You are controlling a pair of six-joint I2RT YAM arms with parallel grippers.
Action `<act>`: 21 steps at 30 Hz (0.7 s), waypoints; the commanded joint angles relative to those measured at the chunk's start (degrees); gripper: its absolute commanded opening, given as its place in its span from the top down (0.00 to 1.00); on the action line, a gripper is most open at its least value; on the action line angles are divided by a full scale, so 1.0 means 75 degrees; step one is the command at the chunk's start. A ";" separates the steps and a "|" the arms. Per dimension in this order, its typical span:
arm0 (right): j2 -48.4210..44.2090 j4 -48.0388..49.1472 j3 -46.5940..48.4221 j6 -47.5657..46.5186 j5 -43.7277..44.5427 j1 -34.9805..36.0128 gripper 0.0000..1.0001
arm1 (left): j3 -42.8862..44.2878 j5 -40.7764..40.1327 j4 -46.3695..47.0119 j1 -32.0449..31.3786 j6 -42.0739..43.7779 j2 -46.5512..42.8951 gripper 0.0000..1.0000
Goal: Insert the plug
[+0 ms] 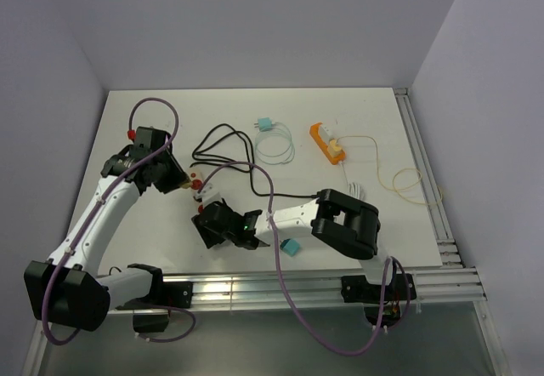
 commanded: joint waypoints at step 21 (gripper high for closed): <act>-0.0401 0.0749 -0.1863 -0.0484 0.0695 -0.0062 1.00 | 0.0005 0.0181 0.0391 0.0416 0.0010 0.1887 1.00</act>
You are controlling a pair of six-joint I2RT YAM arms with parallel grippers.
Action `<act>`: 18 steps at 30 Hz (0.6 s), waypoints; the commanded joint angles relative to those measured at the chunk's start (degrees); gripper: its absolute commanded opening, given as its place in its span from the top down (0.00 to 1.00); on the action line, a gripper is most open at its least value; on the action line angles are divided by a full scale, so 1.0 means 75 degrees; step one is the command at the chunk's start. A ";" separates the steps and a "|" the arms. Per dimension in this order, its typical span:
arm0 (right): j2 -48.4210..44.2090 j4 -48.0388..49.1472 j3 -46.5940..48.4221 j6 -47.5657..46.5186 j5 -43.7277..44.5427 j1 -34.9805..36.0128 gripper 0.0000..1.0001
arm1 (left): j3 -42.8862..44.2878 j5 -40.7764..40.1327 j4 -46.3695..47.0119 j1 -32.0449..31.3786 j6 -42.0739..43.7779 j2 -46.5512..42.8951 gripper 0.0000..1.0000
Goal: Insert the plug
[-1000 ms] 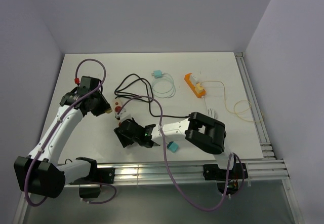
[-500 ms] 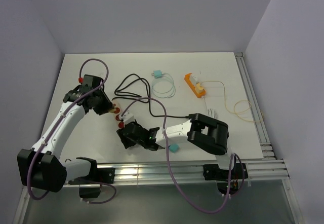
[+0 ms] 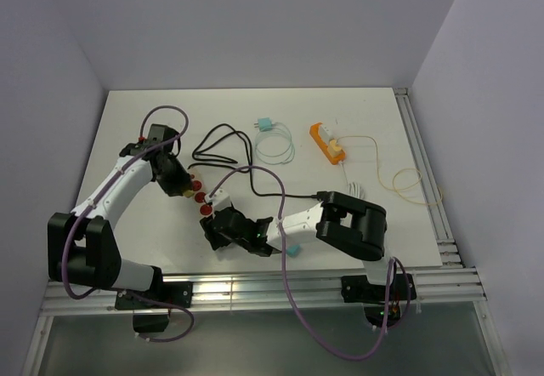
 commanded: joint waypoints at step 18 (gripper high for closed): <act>0.0165 -0.1189 -0.0268 -0.0359 0.0060 -0.0091 1.00 | 0.0767 0.0067 0.0673 0.0366 0.0672 0.0678 1.00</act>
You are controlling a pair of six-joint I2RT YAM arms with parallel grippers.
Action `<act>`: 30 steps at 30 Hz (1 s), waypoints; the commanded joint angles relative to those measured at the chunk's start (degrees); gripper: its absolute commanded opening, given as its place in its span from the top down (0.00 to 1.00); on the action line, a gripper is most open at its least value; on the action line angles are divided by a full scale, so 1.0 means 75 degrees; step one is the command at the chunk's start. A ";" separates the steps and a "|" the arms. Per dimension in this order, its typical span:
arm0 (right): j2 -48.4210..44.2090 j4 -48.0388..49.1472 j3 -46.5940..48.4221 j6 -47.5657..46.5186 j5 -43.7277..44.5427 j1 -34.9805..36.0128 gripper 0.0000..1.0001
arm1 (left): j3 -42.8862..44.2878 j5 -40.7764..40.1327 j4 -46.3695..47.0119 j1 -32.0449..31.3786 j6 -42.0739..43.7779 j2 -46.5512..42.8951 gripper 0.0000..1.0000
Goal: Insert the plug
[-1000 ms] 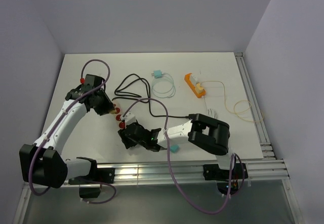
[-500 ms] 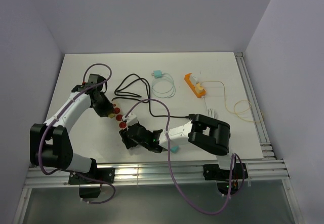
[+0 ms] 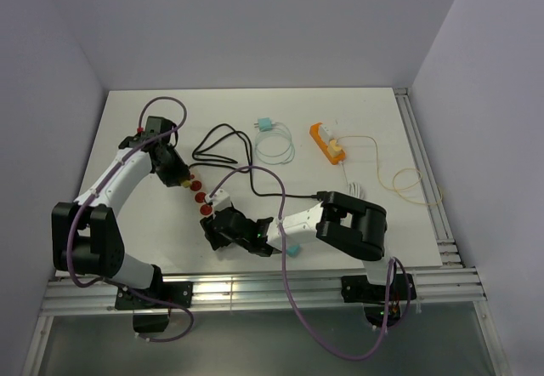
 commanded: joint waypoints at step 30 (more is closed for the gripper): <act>0.0206 -0.1262 -0.0230 -0.0242 -0.0013 -0.0088 1.00 | -0.0238 0.0211 0.0623 -0.0127 0.0437 0.0205 1.00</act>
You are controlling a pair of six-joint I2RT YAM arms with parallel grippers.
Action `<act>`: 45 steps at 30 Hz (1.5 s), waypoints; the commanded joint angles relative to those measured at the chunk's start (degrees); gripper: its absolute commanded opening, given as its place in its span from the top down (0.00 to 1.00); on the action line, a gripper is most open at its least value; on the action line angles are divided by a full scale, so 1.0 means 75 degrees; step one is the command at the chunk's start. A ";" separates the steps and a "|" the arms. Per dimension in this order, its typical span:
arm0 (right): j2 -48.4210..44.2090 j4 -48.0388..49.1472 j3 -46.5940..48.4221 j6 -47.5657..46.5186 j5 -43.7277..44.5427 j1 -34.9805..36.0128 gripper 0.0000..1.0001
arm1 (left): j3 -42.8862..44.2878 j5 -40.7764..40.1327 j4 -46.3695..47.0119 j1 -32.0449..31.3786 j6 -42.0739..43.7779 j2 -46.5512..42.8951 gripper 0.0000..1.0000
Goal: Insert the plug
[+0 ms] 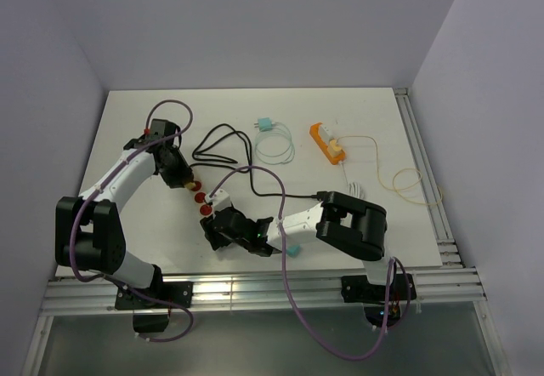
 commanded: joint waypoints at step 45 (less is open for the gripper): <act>0.0195 -0.1274 -0.0227 -0.0242 -0.0119 -0.0085 1.00 | -0.0286 -0.0233 -0.0189 -0.0213 -0.0091 -0.0530 1.00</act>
